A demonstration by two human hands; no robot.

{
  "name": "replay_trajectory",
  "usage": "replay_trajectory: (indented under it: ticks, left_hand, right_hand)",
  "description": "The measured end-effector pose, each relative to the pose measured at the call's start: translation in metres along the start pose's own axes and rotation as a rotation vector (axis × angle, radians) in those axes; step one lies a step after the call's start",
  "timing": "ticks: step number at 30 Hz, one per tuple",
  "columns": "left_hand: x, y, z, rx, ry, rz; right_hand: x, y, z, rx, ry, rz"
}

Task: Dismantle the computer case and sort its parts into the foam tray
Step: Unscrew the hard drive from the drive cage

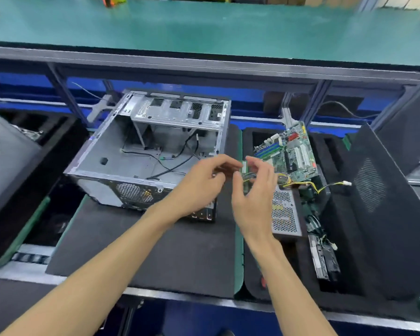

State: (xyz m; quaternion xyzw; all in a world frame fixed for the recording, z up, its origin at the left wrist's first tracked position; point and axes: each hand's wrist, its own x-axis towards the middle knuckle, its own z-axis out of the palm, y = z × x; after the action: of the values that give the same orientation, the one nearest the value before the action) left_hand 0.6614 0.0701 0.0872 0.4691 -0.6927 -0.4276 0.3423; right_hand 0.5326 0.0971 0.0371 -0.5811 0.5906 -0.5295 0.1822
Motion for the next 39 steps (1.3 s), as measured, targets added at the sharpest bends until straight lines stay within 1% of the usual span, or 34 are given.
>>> replay_trajectory:
  ticks: [4, 6, 9, 12, 14, 16, 18, 19, 20, 22, 23, 26, 28, 31, 34, 37, 39]
  left_hand:
    - [-0.026, -0.001, -0.053, -0.076, 0.204, 0.023]
    - [-0.042, -0.013, -0.077, -0.100, 0.311, 0.013]
    - [-0.067, -0.046, -0.107, -0.114, 0.460, -0.071]
    - [-0.093, -0.089, -0.128, -0.094, 0.497, -0.219]
    - [-0.110, -0.121, -0.132, -0.007, 0.429, -0.337]
    - [-0.129, -0.154, -0.127, 0.216, 0.229, -0.462]
    - [-0.147, -0.182, -0.114, 0.437, -0.012, -0.581]
    - [-0.154, -0.190, -0.107, 0.520, -0.098, -0.610]
    - [-0.157, -0.195, -0.101, 0.593, -0.148, -0.609]
    - [-0.157, -0.194, -0.095, 0.659, -0.190, -0.594]
    - [-0.153, -0.190, -0.093, 0.612, -0.217, -0.613]
    - [-0.141, -0.167, -0.074, 0.230, -0.368, -0.665]
    - [-0.133, -0.148, -0.051, 0.107, -0.439, -0.602]
    - [-0.122, -0.125, -0.010, 0.016, -0.453, -0.495]
    - [-0.108, -0.111, 0.022, 0.014, -0.488, -0.402]
    - [-0.093, -0.109, 0.042, 0.195, -0.522, -0.300]
    - [-0.083, -0.111, 0.048, 0.268, -0.519, -0.278]
  right_hand:
    - [-0.016, -0.035, 0.030, 0.105, -0.006, -0.055]
    - [-0.028, -0.050, 0.047, 0.131, -0.049, -0.043]
    - [-0.052, -0.060, 0.077, 0.097, -0.167, 0.007]
    - [-0.080, -0.056, 0.109, -0.023, -0.324, 0.151]
    - [-0.101, -0.049, 0.126, -0.110, -0.430, 0.241]
    - [-0.122, -0.044, 0.138, -0.180, -0.485, 0.316]
    - [-0.139, -0.039, 0.143, -0.234, -0.488, 0.373]
    - [-0.146, -0.037, 0.144, -0.256, -0.483, 0.401]
    - [-0.150, -0.036, 0.143, -0.278, -0.479, 0.431]
    - [-0.154, -0.032, 0.136, -0.311, -0.469, 0.497]
    - [-0.155, -0.029, 0.131, -0.315, -0.452, 0.532]
    - [-0.156, -0.021, 0.111, -0.308, -0.400, 0.634]
    - [-0.154, -0.014, 0.095, -0.280, -0.376, 0.700]
    - [-0.147, -0.002, 0.065, -0.268, -0.276, 0.713]
    - [-0.138, 0.009, 0.028, -0.330, -0.183, 0.694]
    - [-0.130, 0.020, 0.001, -0.416, -0.097, 0.687]
    - [-0.123, 0.028, -0.007, -0.483, -0.095, 0.660]
